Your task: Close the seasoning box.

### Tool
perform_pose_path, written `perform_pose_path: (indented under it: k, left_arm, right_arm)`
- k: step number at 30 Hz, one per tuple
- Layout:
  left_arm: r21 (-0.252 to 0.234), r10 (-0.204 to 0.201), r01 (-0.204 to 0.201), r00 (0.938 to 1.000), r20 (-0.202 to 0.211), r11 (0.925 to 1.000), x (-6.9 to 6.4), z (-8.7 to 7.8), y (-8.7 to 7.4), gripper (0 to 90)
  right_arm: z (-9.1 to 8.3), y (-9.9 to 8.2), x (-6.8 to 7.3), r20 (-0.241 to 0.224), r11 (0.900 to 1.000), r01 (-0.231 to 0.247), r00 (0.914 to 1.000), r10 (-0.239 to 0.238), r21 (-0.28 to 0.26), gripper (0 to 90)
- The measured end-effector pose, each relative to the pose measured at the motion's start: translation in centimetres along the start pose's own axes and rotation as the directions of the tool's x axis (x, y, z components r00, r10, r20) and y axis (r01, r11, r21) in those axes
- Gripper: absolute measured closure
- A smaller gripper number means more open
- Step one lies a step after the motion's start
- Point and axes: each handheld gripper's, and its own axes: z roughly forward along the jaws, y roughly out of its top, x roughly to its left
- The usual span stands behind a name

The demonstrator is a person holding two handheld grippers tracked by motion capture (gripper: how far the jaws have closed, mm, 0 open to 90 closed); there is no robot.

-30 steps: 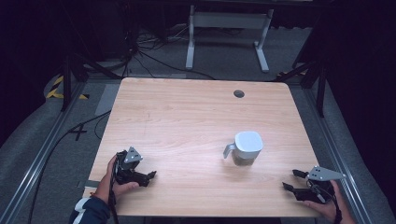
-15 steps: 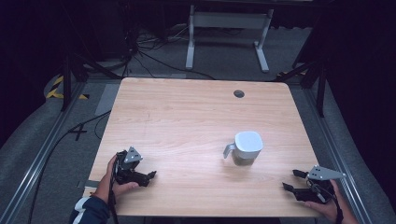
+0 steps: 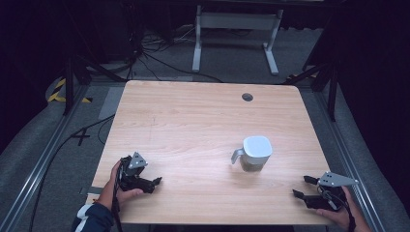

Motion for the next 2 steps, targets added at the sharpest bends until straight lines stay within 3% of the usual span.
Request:
perform_pose_path:
  k: [2]
  left_arm:
    - [0.0,0.0,0.0,1.0,0.0,1.0,0.0,-0.01,0.0,2.2]
  right_arm:
    - [0.0,0.0,0.01,0.001,1.0,-0.001,1.0,0.001,0.0,25.6]
